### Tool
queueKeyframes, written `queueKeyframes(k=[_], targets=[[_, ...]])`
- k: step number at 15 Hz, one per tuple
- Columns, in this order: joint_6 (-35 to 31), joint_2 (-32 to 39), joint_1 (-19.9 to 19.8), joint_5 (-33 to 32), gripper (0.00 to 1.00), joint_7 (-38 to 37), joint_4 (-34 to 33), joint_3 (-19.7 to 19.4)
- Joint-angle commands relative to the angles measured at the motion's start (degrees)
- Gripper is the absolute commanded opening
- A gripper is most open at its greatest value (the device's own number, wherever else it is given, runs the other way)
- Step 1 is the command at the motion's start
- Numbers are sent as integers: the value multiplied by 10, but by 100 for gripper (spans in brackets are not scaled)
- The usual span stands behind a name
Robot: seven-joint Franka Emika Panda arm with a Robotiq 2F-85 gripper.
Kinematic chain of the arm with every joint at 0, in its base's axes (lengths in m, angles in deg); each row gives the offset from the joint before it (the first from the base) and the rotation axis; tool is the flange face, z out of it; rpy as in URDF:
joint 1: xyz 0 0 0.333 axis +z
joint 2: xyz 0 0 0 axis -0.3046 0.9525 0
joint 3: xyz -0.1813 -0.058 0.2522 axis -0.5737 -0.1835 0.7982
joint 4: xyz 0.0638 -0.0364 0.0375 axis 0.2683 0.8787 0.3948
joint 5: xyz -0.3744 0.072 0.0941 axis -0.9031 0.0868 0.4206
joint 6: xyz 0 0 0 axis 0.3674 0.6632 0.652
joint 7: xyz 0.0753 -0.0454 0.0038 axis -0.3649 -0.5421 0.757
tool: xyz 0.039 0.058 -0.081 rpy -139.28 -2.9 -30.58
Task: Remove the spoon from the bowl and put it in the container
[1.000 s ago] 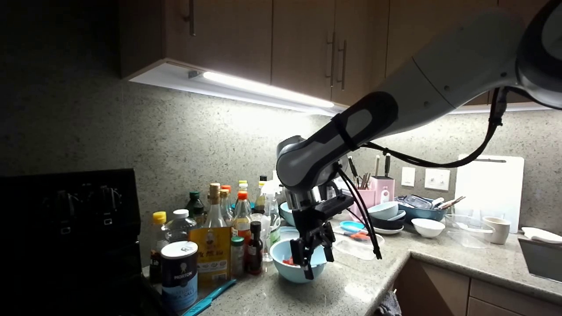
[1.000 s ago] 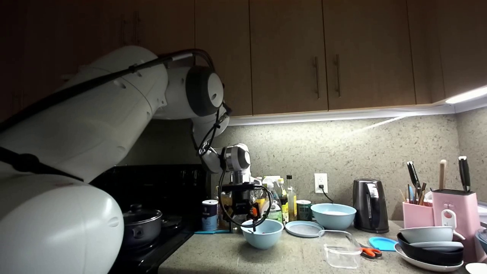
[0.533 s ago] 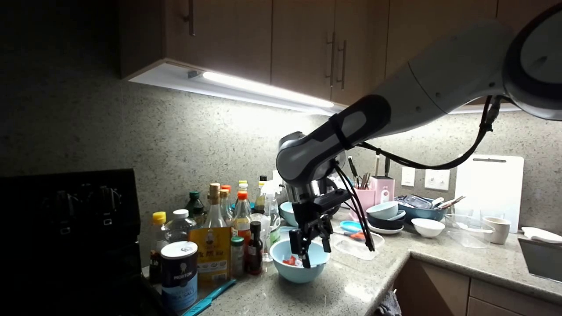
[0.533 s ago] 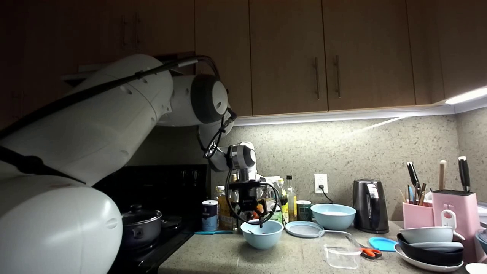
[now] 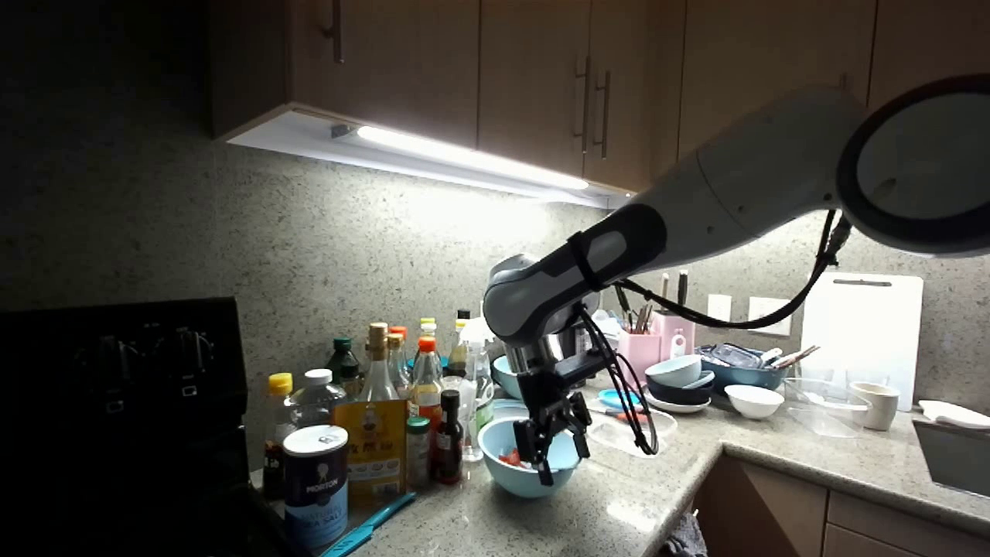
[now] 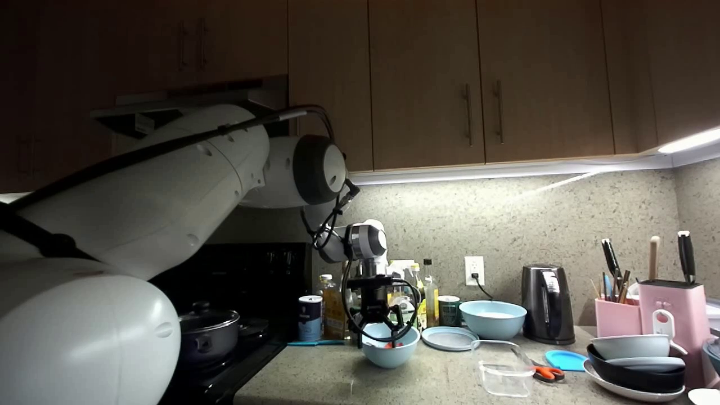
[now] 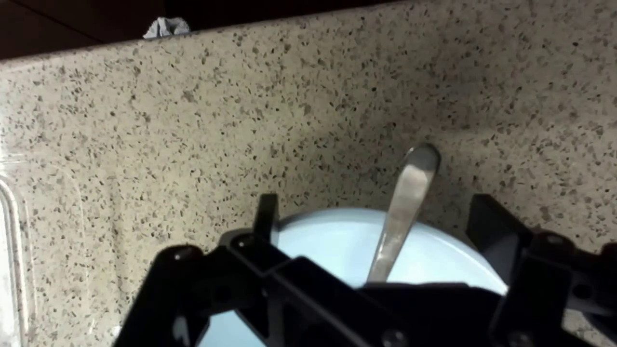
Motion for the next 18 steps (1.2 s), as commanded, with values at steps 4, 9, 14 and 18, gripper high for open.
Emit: queueKeyframes(k=[4, 9, 14, 18], targets=[[39, 36, 18, -6, 54, -26, -57, -8], [33, 41, 25, -6, 20, -31, -75, -10], [20, 27, 24, 0, 1, -35, -81, -8], [5, 6, 27, -1, 1, -42, -82, -7]])
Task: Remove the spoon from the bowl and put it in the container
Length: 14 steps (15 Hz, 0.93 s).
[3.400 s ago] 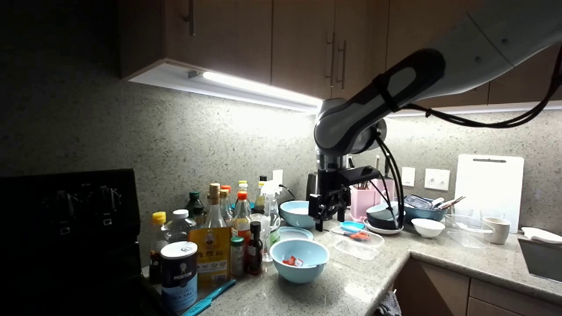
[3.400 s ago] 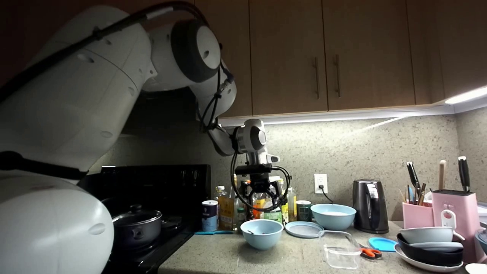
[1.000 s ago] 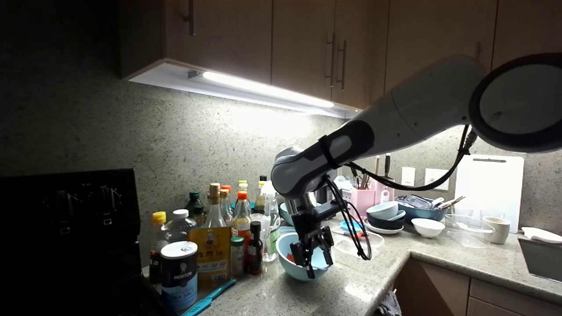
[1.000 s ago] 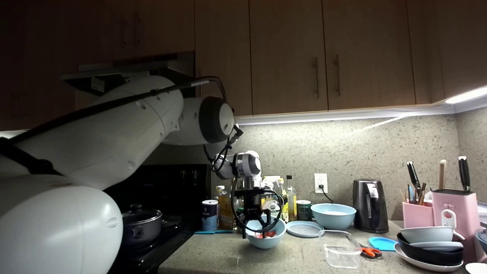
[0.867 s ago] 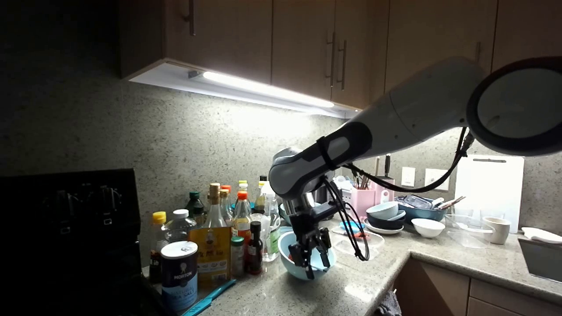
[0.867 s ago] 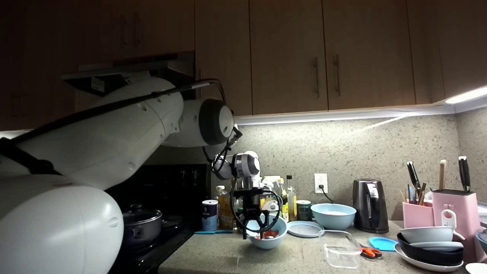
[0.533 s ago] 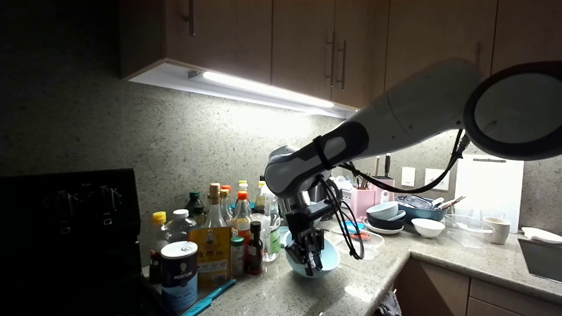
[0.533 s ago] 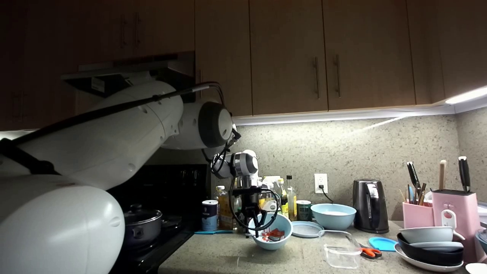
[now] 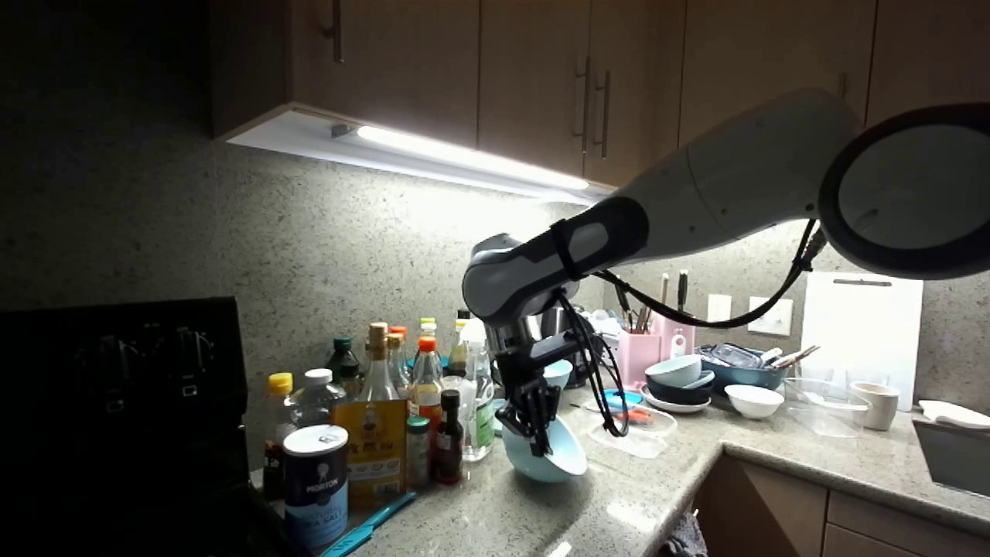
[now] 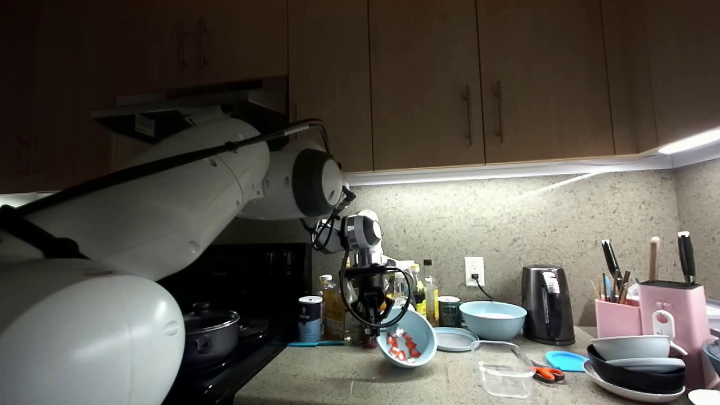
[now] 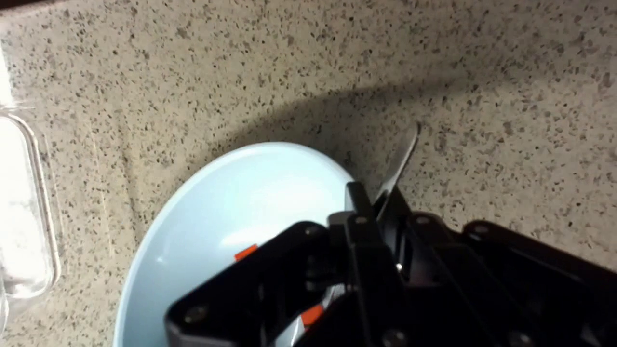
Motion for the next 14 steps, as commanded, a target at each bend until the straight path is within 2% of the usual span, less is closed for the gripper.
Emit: queueKeyframes(k=[1, 8, 14], targets=[[-5, -29, 5, 1, 2, -22, 14, -1], [32, -89, 18, -9, 1, -106, 53, -18], [120, -71, 22, -23, 1, -139, 37, -33]])
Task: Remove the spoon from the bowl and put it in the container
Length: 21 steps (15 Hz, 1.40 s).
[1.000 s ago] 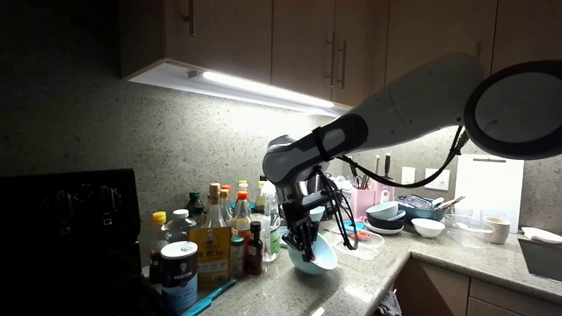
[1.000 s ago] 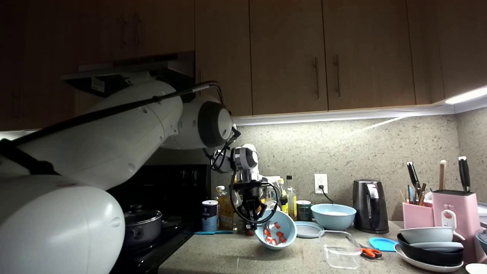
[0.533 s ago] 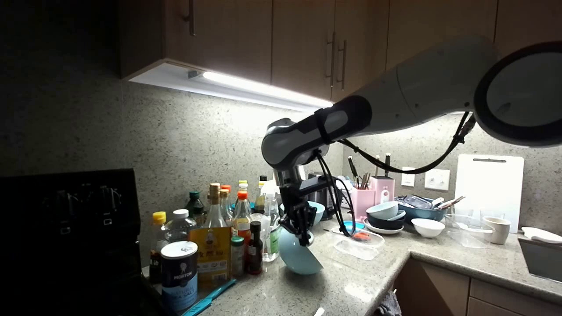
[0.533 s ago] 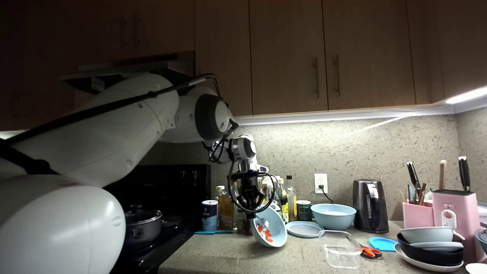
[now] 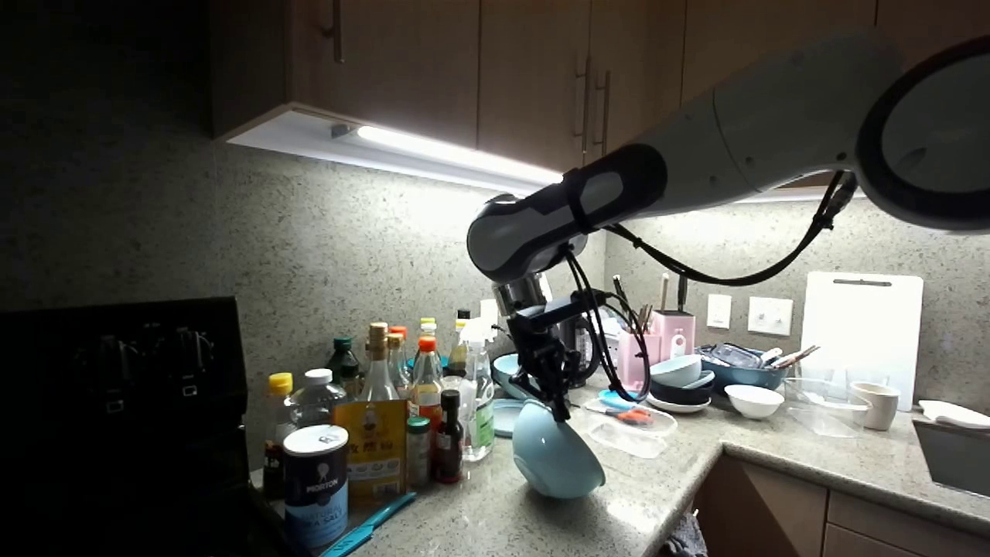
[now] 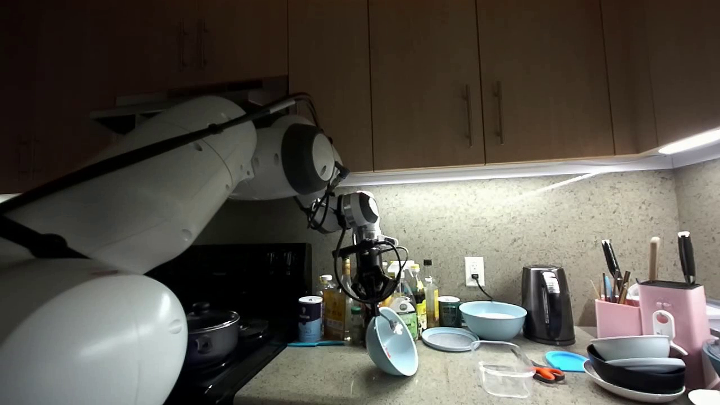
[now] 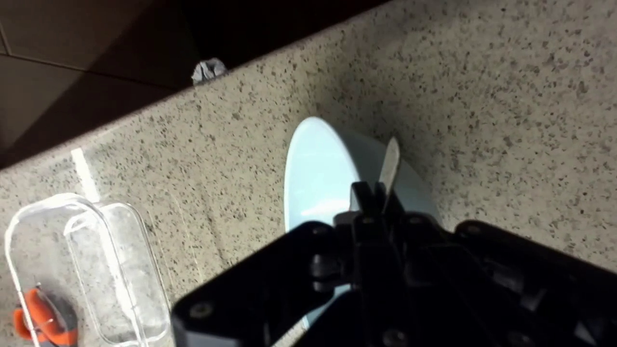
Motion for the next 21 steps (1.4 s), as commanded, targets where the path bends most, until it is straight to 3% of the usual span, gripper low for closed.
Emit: queueKeyframes(k=[1, 6, 7, 9, 13, 14, 16, 17, 18, 19, 21], targets=[[53, 0, 5, -17, 1, -26, 10, -9], [123, 41, 6, -28, 2, -31, -25, -13], [134, 48, 8, -33, 29, -33, -31, -14], [149, 63, 11, -39, 31, -34, -44, -13], [161, 86, 17, -44, 56, -33, -68, -14], [161, 90, 19, -44, 14, -31, -73, -13], [159, 94, 21, -43, 16, -31, -81, -14], [158, 95, 21, -42, 46, -32, -84, -14], [158, 95, 21, -41, 56, -32, -87, -14], [157, 96, 22, -41, 57, -32, -90, -14], [156, 88, 26, -48, 69, -32, -86, -17]])
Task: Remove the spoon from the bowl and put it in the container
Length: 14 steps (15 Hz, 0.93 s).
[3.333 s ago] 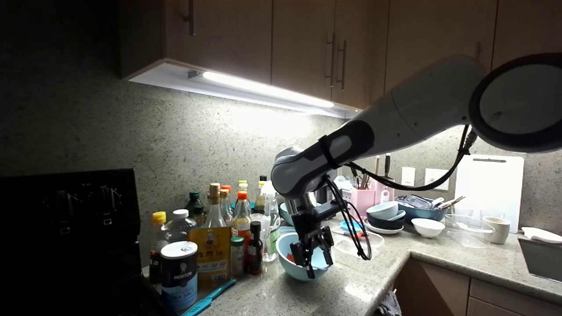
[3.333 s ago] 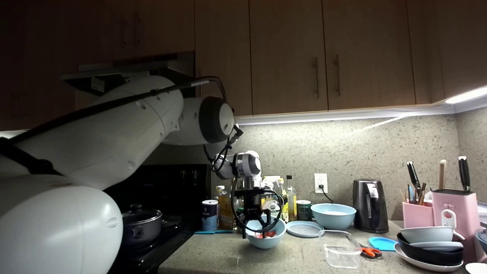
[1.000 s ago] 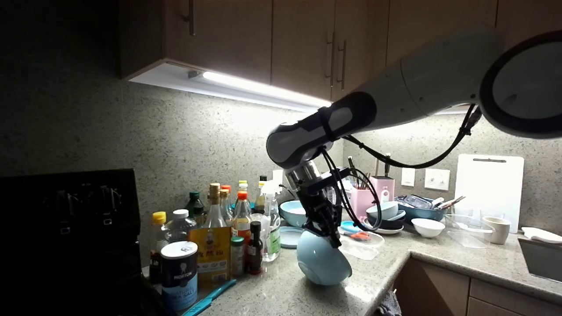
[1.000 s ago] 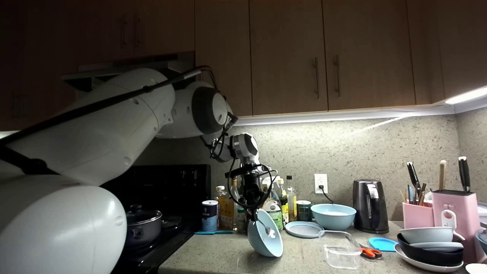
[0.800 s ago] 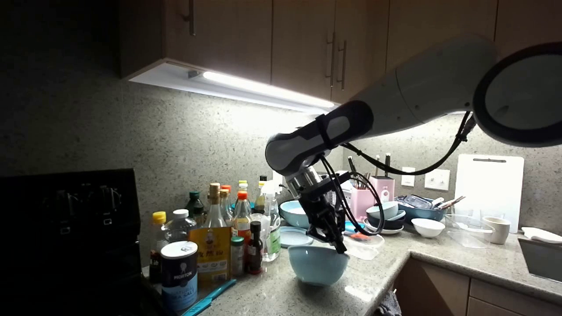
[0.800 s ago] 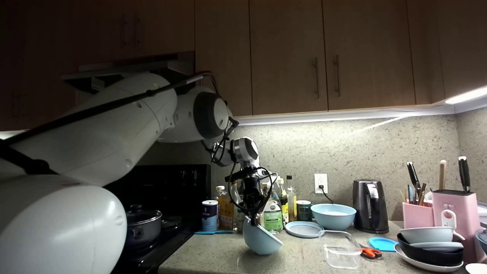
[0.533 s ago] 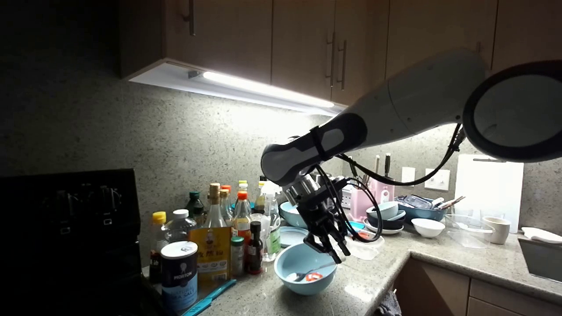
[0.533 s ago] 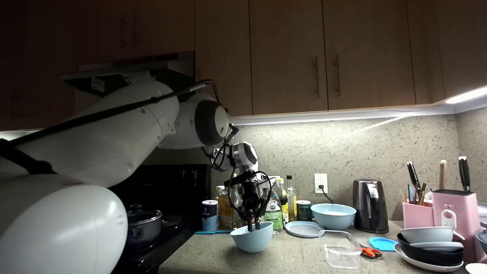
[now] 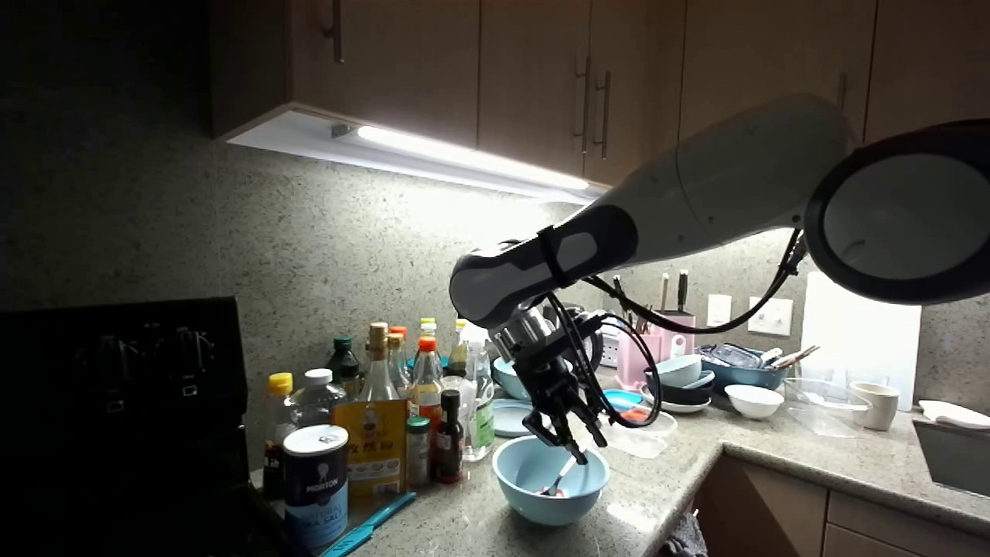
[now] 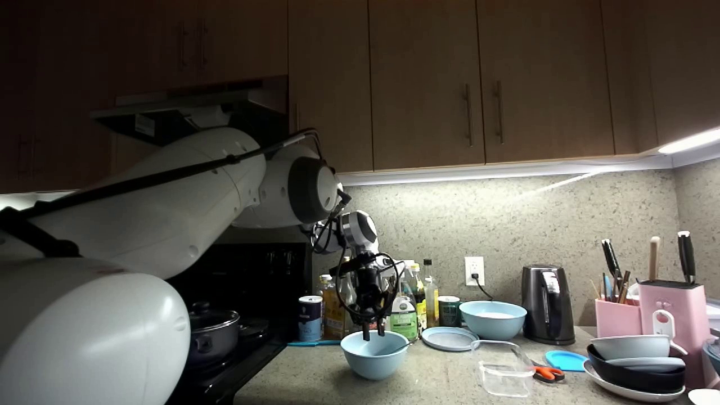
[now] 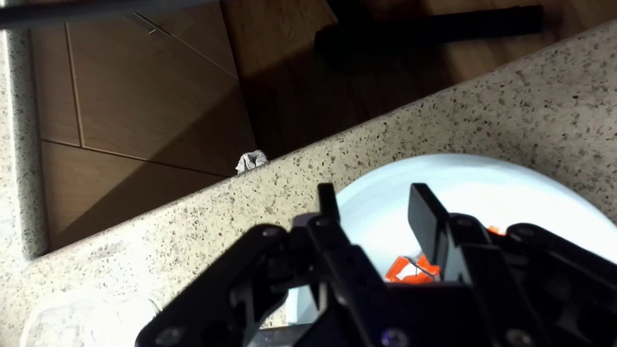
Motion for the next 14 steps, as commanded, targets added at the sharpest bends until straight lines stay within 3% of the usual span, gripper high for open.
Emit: queueKeyframes(k=[1, 4, 5, 8, 11, 12, 13, 14], targets=[[0, 0, 1, -1, 49, 0, -2, -1], [0, 0, 4, -3, 68, 0, -6, -3], [0, 0, 4, -3, 93, 0, -6, -3], [-17, -7, -20, -18, 100, 88, 1, -2], [-55, -4, -51, -30, 100, 178, -3, -7], [-74, -1, -67, -11, 100, 188, -10, -2], [-47, 1, -46, -24, 100, 146, -10, -5], [-53, 1, -55, -24, 100, 152, -10, -5]])
